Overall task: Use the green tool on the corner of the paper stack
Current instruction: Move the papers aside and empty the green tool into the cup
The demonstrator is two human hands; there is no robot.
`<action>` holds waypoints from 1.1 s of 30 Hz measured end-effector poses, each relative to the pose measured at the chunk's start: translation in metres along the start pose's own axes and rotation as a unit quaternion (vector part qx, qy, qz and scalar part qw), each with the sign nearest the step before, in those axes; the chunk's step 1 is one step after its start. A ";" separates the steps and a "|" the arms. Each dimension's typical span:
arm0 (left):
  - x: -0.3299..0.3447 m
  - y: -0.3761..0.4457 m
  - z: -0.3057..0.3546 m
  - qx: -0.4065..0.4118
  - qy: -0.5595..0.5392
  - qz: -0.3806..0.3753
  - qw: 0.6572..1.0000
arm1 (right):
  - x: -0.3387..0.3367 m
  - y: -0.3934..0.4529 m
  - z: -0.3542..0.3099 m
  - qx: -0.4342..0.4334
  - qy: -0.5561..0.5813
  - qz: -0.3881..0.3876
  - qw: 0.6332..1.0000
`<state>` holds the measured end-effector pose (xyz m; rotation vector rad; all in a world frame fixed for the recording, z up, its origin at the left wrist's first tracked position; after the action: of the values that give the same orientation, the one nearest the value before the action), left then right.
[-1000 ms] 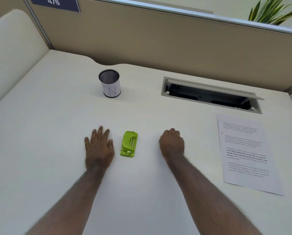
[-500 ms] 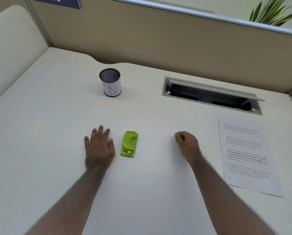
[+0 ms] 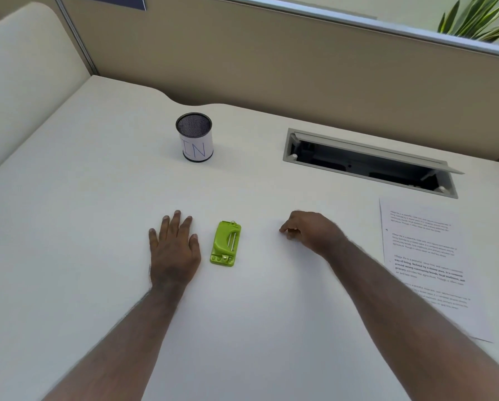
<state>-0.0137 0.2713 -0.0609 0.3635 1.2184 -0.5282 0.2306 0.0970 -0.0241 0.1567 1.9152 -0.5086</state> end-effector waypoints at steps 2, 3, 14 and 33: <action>-0.002 0.000 0.000 0.001 0.001 0.002 1.000 | -0.002 0.003 -0.004 -0.022 -0.024 -0.019 0.999; -0.002 0.000 0.001 0.001 0.000 0.001 1.000 | -0.004 0.004 -0.006 -0.033 -0.032 -0.026 0.999; -0.005 0.000 0.003 0.004 -0.006 -0.001 1.000 | -0.006 0.010 -0.015 -0.102 -0.110 -0.055 0.987; -0.007 -0.002 0.004 0.006 -0.005 -0.004 1.000 | -0.001 0.008 -0.022 -0.056 -0.177 0.003 0.983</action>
<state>-0.0134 0.2686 -0.0531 0.3666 1.2078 -0.5430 0.2145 0.1133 -0.0181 -0.0017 1.5895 -0.3941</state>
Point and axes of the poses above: each hand's wrist, its own y-axis towards the middle knuckle, its own x-axis out of the palm, z = x × y, the point moved 9 cm from there along y, towards the middle knuckle, and after that the axes turned 1 degree about -z, right-handed, at the moved point
